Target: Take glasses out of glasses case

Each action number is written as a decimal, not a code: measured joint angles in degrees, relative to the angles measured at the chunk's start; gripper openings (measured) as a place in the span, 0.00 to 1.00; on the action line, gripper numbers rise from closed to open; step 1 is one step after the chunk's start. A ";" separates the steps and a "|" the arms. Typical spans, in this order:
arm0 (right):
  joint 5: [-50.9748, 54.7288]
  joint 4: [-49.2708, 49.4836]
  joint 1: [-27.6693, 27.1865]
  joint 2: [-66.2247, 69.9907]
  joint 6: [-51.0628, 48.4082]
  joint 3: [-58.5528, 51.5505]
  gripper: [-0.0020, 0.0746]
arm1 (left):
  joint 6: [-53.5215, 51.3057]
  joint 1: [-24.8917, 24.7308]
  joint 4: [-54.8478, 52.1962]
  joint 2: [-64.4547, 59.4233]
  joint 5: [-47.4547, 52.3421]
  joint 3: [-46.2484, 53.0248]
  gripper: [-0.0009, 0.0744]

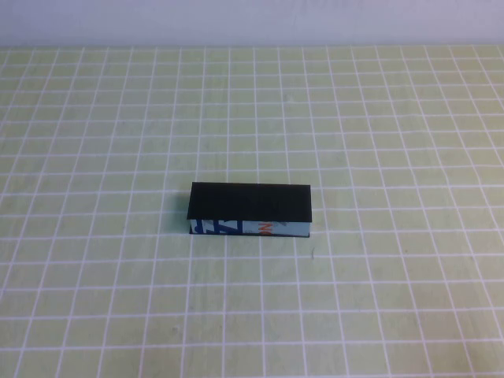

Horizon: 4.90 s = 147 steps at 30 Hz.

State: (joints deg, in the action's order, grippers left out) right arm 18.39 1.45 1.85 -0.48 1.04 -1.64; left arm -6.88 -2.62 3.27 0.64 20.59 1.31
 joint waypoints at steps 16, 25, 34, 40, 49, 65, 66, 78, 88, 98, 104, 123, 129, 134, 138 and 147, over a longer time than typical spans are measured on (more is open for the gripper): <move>0.00 0.00 0.00 0.00 0.00 0.00 0.00 | 0.00 0.00 -0.46 0.00 0.00 0.00 0.01; 0.00 0.00 0.00 0.00 0.00 0.00 0.00 | 0.00 0.00 -0.46 0.00 -0.11 0.00 0.01; 0.00 0.00 0.00 0.00 0.00 0.00 0.00 | -0.10 0.00 2.40 0.00 -0.73 0.00 0.01; 0.00 0.00 0.00 0.00 0.00 0.00 0.00 | 0.01 0.00 21.66 0.00 -7.15 0.11 0.01; 0.00 0.00 0.00 0.00 0.00 0.00 0.00 | 1.24 0.00 38.72 -0.50 -14.30 0.11 0.01; 0.00 0.00 0.00 0.00 0.00 0.00 0.00 | -24.34 0.00 39.27 -48.88 23.53 -38.00 0.01; 0.00 0.00 0.00 0.00 0.00 0.00 0.00 | -26.18 0.00 39.27 -52.59 24.74 -41.20 0.01; 0.00 0.00 0.00 0.00 0.00 0.00 0.00 | -36.88 -7.88 40.12 -92.20 27.62 -73.88 0.01; 0.00 0.00 0.00 0.00 0.00 0.00 0.00 | -39.76 -11.54 45.34 -118.45 36.19 -98.12 0.01; 0.00 0.00 0.00 0.00 0.00 0.00 0.00 | -39.86 -11.89 43.36 -126.38 36.90 -102.86 0.01; 0.00 0.00 0.00 0.00 0.00 0.00 0.00 | -39.86 -11.89 40.84 -128.42 36.79 -102.86 0.01; -18.95 33.69 0.00 0.00 0.11 0.00 0.00 | -39.86 -11.93 39.24 -130.27 35.68 -102.86 0.01; -1.67 36.53 0.00 7.16 0.00 7.84 0.00 | -39.86 -11.93 39.24 -130.27 35.79 -102.86 0.01; 14.69 34.11 0.00 23.92 -6.23 20.29 0.00 | -39.86 -11.93 39.14 -130.27 36.39 -102.86 0.01; 22.37 33.98 0.00 38.99 -15.27 30.24 0.00 | -39.86 -11.93 39.14 -130.27 36.74 -102.86 0.01; 25.37 35.13 10.07 68.42 -27.94 50.93 0.00 | -39.86 -10.72 39.14 -130.27 37.47 -102.86 0.01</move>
State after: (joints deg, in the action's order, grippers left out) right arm 43.76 36.57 11.92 67.94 -26.90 49.29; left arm -46.74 -13.34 42.42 -129.62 58.06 -101.54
